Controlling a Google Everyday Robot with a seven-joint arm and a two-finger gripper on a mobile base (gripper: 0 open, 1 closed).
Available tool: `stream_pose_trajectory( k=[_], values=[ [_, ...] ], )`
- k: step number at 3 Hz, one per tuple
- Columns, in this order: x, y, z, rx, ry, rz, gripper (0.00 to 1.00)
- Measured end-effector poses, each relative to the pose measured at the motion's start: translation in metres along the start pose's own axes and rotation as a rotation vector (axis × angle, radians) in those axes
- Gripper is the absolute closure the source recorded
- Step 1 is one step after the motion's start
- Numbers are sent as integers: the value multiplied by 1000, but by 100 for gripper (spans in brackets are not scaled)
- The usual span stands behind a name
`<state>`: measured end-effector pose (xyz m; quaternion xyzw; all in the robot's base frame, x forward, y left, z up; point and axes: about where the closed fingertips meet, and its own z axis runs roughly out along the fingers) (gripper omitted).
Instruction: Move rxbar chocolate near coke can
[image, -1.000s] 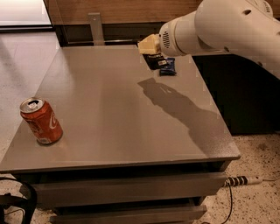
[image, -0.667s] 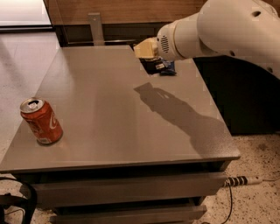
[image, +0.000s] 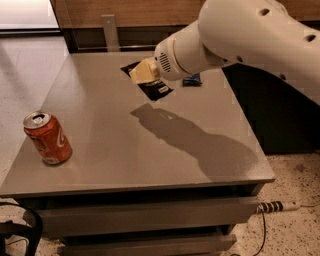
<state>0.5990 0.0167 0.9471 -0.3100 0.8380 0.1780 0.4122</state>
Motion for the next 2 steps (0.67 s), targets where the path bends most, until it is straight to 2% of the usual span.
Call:
stream_pose_trajectory(
  k=[1, 2],
  values=[
    [19, 28, 12, -66, 56, -23, 100],
    [36, 57, 19, -141, 86, -51, 100]
  ],
)
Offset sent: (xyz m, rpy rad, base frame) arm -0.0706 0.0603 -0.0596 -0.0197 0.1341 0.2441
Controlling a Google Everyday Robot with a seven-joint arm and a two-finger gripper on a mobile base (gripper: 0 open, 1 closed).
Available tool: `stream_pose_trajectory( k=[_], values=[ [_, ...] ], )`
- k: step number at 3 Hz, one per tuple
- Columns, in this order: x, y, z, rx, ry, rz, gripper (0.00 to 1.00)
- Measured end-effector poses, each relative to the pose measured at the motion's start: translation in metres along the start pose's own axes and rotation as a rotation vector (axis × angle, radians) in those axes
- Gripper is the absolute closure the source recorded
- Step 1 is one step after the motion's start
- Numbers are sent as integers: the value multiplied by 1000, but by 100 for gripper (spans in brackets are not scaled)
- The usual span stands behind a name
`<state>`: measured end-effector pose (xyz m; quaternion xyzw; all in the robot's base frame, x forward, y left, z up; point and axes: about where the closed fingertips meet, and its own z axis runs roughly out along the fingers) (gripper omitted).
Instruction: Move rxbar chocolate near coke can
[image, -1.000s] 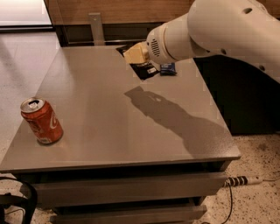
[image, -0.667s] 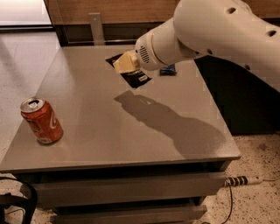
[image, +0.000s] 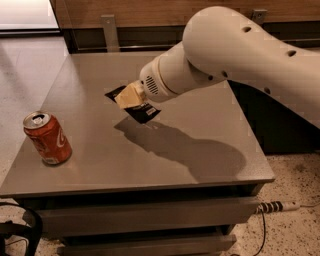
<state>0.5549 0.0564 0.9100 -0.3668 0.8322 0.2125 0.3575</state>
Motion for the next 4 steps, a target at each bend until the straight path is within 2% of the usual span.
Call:
stream_pose_trajectory(
  k=[2, 4],
  values=[
    [-1, 8, 6, -19, 7, -18, 100],
    [-1, 43, 39, -49, 38, -64, 100]
  ],
)
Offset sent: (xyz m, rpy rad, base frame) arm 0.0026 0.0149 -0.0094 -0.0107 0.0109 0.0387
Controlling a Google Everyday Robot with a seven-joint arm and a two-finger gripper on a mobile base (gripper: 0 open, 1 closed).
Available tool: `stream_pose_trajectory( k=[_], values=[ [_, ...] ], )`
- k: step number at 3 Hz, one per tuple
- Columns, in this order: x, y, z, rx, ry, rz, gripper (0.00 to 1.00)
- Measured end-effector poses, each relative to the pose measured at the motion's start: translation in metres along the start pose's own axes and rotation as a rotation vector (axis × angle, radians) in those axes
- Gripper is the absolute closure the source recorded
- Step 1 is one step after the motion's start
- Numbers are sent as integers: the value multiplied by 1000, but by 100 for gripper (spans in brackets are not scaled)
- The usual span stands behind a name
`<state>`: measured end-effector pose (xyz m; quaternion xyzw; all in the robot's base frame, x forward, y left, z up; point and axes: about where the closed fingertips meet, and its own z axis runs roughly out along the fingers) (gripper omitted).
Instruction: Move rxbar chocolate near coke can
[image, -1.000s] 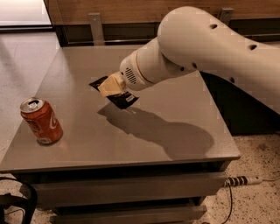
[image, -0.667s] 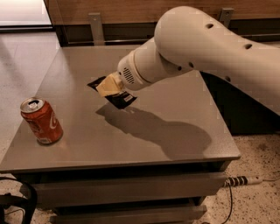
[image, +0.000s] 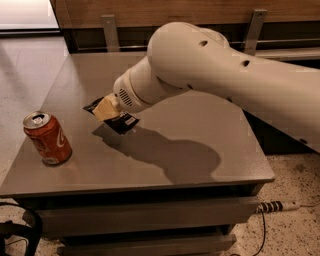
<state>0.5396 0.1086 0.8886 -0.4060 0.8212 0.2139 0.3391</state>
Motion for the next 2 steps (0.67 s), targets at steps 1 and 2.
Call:
stream_pose_trajectory(
  k=[1, 2],
  values=[
    [0, 25, 12, -28, 14, -35, 100],
    [0, 38, 18, -50, 25, -66, 100]
  ],
)
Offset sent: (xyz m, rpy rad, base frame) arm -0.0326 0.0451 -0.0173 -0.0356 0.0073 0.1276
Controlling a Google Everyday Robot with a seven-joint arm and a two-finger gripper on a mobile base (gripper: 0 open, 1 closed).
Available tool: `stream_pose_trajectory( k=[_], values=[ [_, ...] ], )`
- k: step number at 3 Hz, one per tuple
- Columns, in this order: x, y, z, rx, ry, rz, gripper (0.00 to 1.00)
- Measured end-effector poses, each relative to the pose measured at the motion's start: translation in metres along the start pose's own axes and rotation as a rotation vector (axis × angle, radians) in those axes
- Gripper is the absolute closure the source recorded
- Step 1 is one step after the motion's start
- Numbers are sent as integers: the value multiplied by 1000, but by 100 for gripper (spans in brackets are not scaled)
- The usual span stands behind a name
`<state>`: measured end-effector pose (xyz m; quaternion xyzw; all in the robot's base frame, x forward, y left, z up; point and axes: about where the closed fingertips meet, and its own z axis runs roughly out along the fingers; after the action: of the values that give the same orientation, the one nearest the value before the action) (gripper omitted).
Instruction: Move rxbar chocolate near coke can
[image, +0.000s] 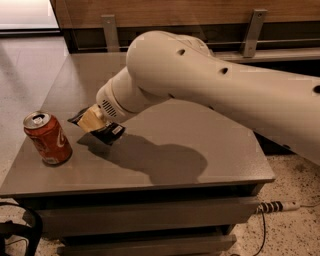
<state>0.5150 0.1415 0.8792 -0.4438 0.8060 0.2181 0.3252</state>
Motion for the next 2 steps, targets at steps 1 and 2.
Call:
stream_pose_trajectory(
  k=[1, 2],
  values=[
    [-1, 1, -2, 2, -2, -3, 83],
    [-3, 3, -3, 4, -3, -7, 59]
  ],
)
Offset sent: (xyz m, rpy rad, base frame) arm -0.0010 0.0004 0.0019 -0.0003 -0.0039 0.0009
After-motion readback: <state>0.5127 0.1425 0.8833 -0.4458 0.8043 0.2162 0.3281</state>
